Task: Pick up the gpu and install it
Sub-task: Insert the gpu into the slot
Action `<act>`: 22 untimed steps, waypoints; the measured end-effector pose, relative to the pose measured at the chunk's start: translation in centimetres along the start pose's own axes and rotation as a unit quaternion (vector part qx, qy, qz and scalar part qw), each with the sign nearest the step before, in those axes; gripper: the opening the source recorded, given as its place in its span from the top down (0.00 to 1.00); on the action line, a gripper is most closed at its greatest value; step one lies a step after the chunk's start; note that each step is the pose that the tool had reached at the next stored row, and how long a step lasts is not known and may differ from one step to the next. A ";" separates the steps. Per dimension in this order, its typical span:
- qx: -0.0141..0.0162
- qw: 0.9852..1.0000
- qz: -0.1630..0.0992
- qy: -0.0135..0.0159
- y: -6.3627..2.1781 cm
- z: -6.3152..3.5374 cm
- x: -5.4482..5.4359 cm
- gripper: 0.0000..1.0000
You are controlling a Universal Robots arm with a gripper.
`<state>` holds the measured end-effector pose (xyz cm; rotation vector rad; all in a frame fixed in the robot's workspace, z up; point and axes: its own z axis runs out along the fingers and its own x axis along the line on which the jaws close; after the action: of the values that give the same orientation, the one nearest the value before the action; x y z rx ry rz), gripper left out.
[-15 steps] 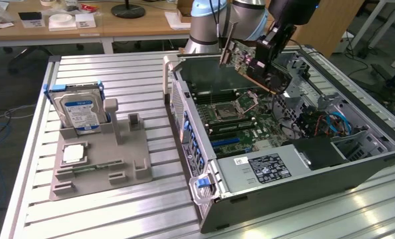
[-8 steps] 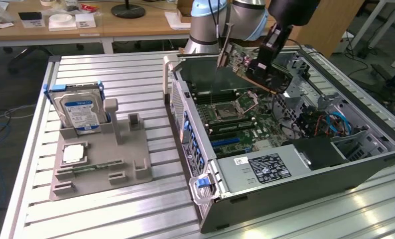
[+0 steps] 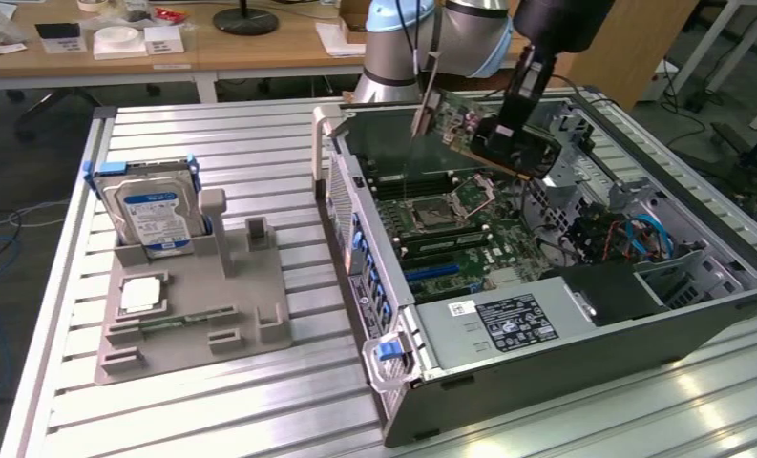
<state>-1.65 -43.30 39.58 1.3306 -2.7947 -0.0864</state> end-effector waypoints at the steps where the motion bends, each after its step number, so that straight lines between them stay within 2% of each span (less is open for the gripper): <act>1: 0.000 1.000 -0.009 0.001 0.00 0.04 0.0 0.72; 5: 0.001 0.999 -0.045 0.003 -0.01 0.19 0.0 0.72; 8: 0.002 0.997 -0.072 0.005 -0.02 0.31 0.0 0.72; 13: 0.003 0.993 -0.118 0.008 -0.04 0.50 0.0 0.72; 18: 0.003 0.987 -0.162 0.011 -0.05 0.68 0.0 0.72; 19: 0.003 0.986 -0.165 0.011 -0.05 0.67 0.0 0.72; 22: 0.004 0.986 -0.166 0.011 -0.05 0.68 0.0 0.72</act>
<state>-1.65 -43.30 38.90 1.7731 -2.5293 -0.0719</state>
